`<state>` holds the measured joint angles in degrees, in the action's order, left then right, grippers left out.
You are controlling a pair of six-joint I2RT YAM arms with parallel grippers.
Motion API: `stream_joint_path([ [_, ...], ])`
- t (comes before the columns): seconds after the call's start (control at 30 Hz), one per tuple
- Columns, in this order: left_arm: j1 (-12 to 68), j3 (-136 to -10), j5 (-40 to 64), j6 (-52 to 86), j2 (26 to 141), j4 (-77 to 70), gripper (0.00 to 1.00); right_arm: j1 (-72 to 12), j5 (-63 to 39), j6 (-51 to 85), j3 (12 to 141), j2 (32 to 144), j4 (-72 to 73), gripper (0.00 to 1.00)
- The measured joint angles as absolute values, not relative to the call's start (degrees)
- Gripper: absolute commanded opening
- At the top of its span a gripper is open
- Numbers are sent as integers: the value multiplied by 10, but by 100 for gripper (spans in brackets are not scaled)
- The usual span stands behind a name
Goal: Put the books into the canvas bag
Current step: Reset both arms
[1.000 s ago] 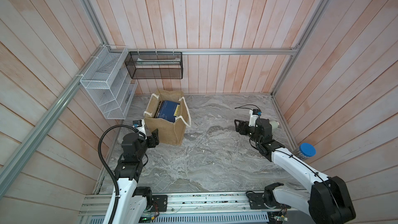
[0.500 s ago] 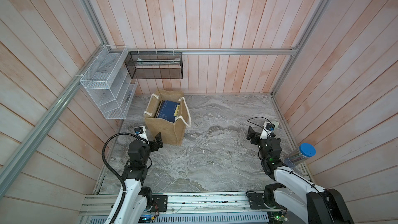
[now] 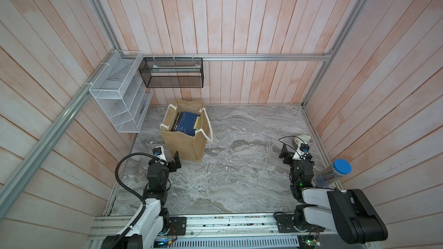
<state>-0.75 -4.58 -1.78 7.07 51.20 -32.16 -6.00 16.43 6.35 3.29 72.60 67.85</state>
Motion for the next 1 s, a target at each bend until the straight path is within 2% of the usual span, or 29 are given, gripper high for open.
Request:
stream_joint_path([
  [0.23,-8,-36,-26,41,655,-529,100,-42,143,64,56,732,685,98],
  [0.6,-8,-49,-24,28,846,-753,100,-22,114,75,37,728,720,98],
  [0.83,-8,-48,-23,27,901,-831,100,4,106,52,24,737,765,98],
  [1.0,-8,-49,-23,27,907,-835,100,18,91,46,31,820,819,98],
])
